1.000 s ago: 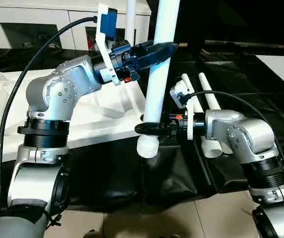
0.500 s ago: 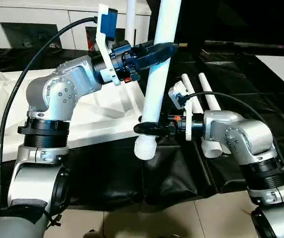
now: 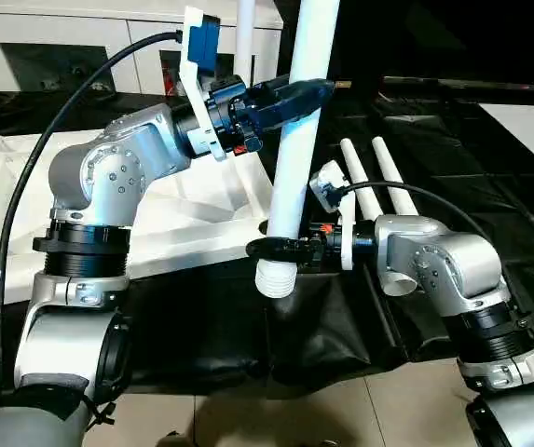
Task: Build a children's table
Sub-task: Insert table leg to table base
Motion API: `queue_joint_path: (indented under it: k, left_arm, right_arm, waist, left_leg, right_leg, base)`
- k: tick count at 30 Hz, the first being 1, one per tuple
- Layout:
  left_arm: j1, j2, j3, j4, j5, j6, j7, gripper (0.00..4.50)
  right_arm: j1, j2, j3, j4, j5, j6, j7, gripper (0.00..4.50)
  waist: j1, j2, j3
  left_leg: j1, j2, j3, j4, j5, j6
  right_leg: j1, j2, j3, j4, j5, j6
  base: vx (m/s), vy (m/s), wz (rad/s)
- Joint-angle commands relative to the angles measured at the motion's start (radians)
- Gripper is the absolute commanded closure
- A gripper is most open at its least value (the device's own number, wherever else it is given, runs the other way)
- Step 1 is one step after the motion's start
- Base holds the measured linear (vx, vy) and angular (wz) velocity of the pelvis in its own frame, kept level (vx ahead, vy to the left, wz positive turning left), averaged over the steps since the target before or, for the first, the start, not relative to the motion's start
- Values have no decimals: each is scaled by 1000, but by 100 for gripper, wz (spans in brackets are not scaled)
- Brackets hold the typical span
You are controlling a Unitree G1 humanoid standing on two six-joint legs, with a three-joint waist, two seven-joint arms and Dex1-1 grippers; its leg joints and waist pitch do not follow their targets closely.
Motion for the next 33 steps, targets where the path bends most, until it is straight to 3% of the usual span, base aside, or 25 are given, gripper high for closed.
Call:
queue_joint_path:
  k: [1,4,13,14,18,22,23,24,26,28,33]
  left_arm:
    - [-17,0,-2,-19,-11,-6,-8,286]
    - [-18,1,-1,-18,-12,-7,-9,286]
    - [-16,1,4,-21,-10,-14,-9,286]
    - [-16,0,6,-21,-10,-15,-6,230]
    - [-21,-5,39,-21,-63,36,-4,213]
    - [-14,-2,53,-39,-88,63,-4,175]
    - [-13,-2,54,-40,-91,67,-2,170]
    - [-11,-1,55,-44,-94,70,-3,148]
    - [-4,1,58,-53,-100,75,2,137]
    - [2,2,60,-58,-102,76,6,128]
    - [95,30,40,-122,-48,28,26,112]
  right_arm:
    - [-4,-2,-15,16,2,-6,-8,197]
    - [-5,-2,-15,18,5,-5,-7,232]
    - [-4,1,-19,20,6,-7,-11,254]
    - [-3,2,-20,20,6,-8,-12,255]
    - [1,5,-29,15,7,-12,-20,255]
    - [10,7,-49,-3,11,-25,-39,257]
    - [11,7,-52,-6,11,-28,-42,257]
    - [13,8,-60,-13,14,-27,-49,258]
    - [19,7,-78,-31,24,-24,-62,258]
    - [22,4,-86,-40,25,-24,-69,259]
    - [35,-23,-168,-87,48,-14,-112,263]
  waist:
    - [3,10,-90]
    - [3,10,-89]
    - [4,12,-90]
    - [4,11,-89]
    - [4,13,-90]
    - [5,24,-90]
    - [4,22,-90]
    - [6,28,-90]
    - [5,28,-90]
    - [6,31,-89]
    - [9,31,-89]
  left_leg:
    - [4,-28,20,-61,-158,-15]
    - [4,-28,20,-61,-159,-16]
    - [4,-29,20,-61,-156,-16]
    - [4,-29,20,-61,-158,-16]
    - [4,-29,20,-61,-165,-17]
    - [6,-29,18,-62,-177,-23]
    - [6,-29,18,-62,-177,-23]
    - [7,-29,17,-61,-179,-25]
    - [8,-30,18,-61,-187,-26]
    - [8,-29,16,-63,-197,-28]
    - [7,-29,16,-64,-196,-29]
  right_leg:
    - [80,-17,27,-58,-125,-210]
    - [80,-17,26,-57,-124,-209]
    - [81,-17,26,-57,-117,-210]
    - [81,-17,26,-57,-120,-210]
    - [80,-16,26,-57,-118,-215]
    - [80,-16,25,-56,-115,-220]
    - [80,-15,25,-57,-112,-220]
    - [80,-16,25,-56,-107,-222]
    - [80,-15,25,-58,-102,-224]
    - [81,-14,24,-58,-102,-226]
    - [83,-14,25,-58,-107,-221]
  base:
    - [0,0,0]
    - [0,0,0]
    - [0,0,0]
    - [0,0,0]
    - [0,0,0]
    - [0,0,0]
    - [0,0,0]
    - [0,0,0]
    - [0,0,0]
    - [0,0,0]
    - [0,0,0]
